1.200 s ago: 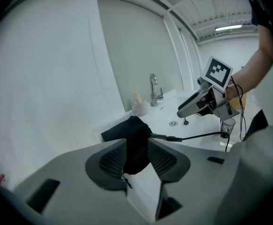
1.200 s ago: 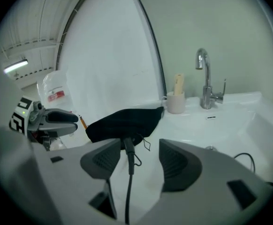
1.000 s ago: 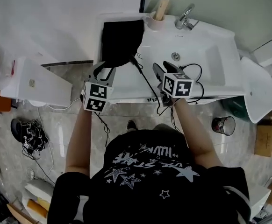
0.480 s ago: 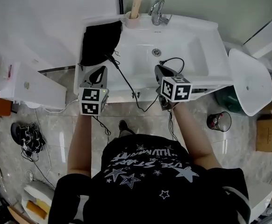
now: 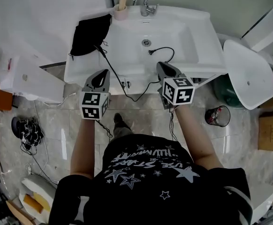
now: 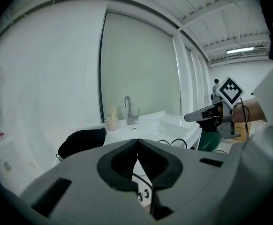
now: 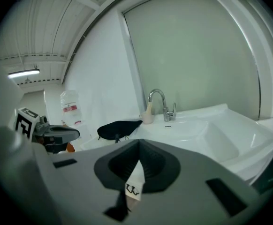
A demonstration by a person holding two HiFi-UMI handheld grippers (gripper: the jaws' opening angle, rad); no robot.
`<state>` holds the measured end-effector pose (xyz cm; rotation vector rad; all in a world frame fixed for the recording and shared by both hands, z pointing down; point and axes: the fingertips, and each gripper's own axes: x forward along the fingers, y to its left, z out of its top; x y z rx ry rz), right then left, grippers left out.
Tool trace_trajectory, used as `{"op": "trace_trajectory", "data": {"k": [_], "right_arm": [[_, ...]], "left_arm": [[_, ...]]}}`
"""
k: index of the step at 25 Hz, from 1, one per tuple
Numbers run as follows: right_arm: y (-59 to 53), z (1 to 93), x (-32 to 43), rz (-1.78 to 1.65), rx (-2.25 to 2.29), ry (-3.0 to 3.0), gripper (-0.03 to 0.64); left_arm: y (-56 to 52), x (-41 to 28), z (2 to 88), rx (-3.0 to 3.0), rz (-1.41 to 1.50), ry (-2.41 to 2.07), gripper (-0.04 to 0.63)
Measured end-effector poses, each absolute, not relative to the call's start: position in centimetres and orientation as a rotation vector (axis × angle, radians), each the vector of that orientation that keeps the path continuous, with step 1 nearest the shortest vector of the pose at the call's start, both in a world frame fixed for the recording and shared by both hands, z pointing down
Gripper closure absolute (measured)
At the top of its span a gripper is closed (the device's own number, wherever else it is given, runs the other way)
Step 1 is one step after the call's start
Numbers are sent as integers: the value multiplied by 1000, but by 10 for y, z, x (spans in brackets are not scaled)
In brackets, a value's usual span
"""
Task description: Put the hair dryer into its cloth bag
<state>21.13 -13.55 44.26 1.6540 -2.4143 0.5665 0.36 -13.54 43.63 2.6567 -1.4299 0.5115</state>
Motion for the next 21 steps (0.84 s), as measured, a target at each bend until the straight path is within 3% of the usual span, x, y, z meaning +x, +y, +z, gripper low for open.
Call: {"op": "trace_trajectory", "data": {"k": [21], "right_arm": [[0, 456, 239, 522, 1494, -2485, 611]], "left_arm": [[12, 45, 452, 2581, 494, -1497, 584]]}}
